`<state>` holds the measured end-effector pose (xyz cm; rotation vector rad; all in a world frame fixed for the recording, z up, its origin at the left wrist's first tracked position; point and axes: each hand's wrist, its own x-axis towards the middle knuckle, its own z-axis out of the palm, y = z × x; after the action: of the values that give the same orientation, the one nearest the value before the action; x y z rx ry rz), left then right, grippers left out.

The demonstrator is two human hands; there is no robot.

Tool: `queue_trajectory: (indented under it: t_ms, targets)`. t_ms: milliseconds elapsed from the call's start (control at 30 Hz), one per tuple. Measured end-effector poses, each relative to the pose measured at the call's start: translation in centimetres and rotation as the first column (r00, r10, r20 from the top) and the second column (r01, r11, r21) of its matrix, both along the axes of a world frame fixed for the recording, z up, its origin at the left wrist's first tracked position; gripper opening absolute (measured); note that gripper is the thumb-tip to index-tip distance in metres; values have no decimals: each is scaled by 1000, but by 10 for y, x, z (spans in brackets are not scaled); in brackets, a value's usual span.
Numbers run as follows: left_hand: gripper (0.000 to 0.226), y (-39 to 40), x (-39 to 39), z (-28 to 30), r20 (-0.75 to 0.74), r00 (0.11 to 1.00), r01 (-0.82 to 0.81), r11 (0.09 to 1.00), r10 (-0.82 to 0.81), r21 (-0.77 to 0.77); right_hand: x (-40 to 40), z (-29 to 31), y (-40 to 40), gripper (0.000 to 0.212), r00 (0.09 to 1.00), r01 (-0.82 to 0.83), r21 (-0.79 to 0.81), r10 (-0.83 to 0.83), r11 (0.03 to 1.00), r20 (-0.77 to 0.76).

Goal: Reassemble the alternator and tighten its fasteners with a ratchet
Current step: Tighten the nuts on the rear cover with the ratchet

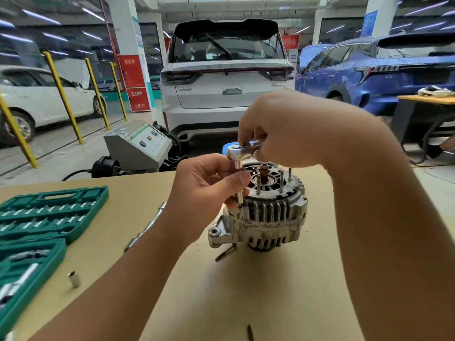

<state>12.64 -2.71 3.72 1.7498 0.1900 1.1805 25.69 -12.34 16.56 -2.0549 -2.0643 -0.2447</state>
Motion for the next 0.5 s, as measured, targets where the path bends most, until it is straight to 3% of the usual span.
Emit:
queue_trajectory:
  t_ms: [100, 300, 433, 500]
  targets:
    - [11, 1, 1, -2, 8, 999, -42, 999, 42, 1, -4, 1, 6, 22, 996, -30, -15, 31, 999, 85]
    - [7, 4, -3, -1, 19, 1000, -16, 997, 17, -80, -4, -1, 8, 25, 996, -77, 71, 74, 994, 48]
    - [7, 5, -4, -3, 21, 999, -28, 996, 29, -80, -3, -1, 5, 42, 995, -88, 44, 86, 995, 40]
    - [8, 5, -4, -3, 19, 999, -35, 997, 36, -73, -3, 0, 1, 40, 994, -106, 60, 106, 993, -7]
